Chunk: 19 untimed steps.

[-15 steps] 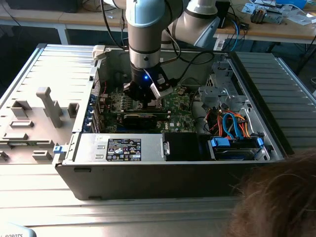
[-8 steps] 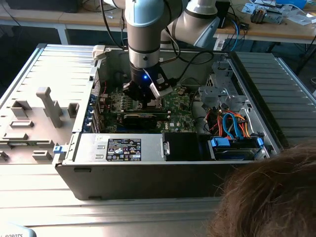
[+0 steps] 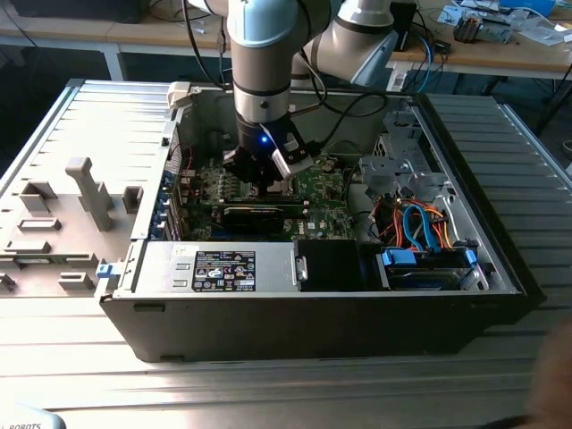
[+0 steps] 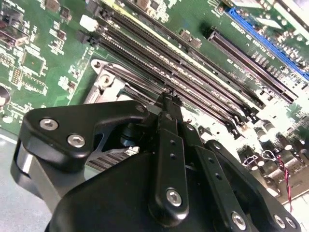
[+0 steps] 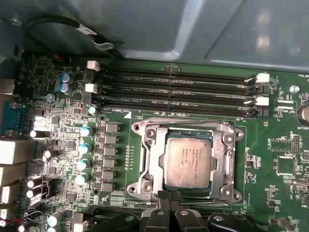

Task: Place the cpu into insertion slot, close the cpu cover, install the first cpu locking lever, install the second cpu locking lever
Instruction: 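Install the second cpu locking lever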

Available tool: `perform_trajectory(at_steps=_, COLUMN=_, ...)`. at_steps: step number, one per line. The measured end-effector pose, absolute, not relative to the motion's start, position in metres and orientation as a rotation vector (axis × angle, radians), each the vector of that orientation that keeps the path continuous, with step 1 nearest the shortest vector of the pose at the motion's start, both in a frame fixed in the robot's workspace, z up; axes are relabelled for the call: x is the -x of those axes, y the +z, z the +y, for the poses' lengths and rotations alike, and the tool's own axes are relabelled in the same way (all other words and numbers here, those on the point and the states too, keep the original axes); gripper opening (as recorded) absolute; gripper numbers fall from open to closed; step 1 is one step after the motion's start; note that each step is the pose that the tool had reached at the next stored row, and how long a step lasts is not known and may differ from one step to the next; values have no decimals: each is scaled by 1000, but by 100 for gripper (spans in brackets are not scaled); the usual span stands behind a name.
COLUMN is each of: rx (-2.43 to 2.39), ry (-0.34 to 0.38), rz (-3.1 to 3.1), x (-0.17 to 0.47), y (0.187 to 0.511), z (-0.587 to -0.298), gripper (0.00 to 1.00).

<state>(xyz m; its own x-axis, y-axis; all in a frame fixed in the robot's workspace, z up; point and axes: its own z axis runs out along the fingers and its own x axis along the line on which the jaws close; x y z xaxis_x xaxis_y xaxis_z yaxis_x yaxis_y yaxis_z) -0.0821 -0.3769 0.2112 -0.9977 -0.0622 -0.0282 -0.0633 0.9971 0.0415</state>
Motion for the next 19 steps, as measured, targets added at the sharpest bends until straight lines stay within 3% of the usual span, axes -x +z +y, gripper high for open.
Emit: perform_trajectory(at_steps=19, rx=54, ry=54, rz=3116, x=71, y=228, z=-357, gripper=11)
